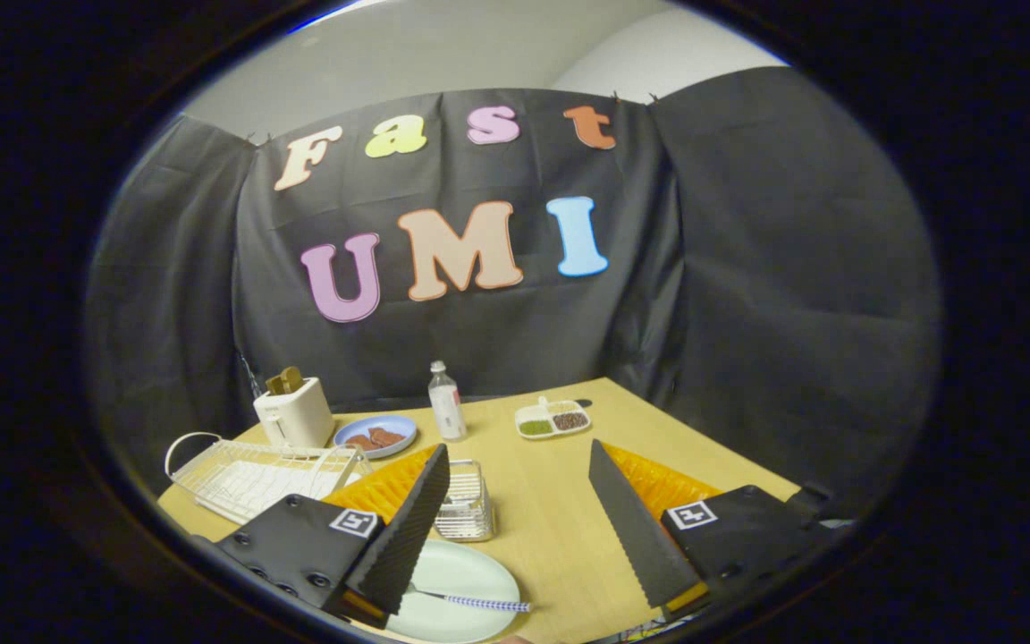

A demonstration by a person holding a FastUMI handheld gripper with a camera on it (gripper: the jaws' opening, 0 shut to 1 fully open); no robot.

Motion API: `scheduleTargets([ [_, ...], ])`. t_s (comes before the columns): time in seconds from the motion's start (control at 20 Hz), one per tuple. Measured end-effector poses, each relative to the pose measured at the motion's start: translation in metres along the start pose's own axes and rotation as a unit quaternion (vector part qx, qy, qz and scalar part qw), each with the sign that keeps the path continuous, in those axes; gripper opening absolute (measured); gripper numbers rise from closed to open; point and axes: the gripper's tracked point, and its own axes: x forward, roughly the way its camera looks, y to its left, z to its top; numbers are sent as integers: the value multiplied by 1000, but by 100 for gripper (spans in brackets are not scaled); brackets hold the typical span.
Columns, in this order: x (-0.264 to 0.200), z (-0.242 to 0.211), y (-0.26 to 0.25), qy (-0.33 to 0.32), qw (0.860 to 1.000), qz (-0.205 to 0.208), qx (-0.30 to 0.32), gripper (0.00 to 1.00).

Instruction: Take the plate from the dish rack, then take the spoon from the basket and place it into the plate.

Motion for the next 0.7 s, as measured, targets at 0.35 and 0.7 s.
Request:
scheduleTargets([
  [0.35, -11, 19, 7, -26, 1000, 1, 0, 100],
  [0.7, -14, 16, 0, -23, 1000, -6, 2, 100],
])
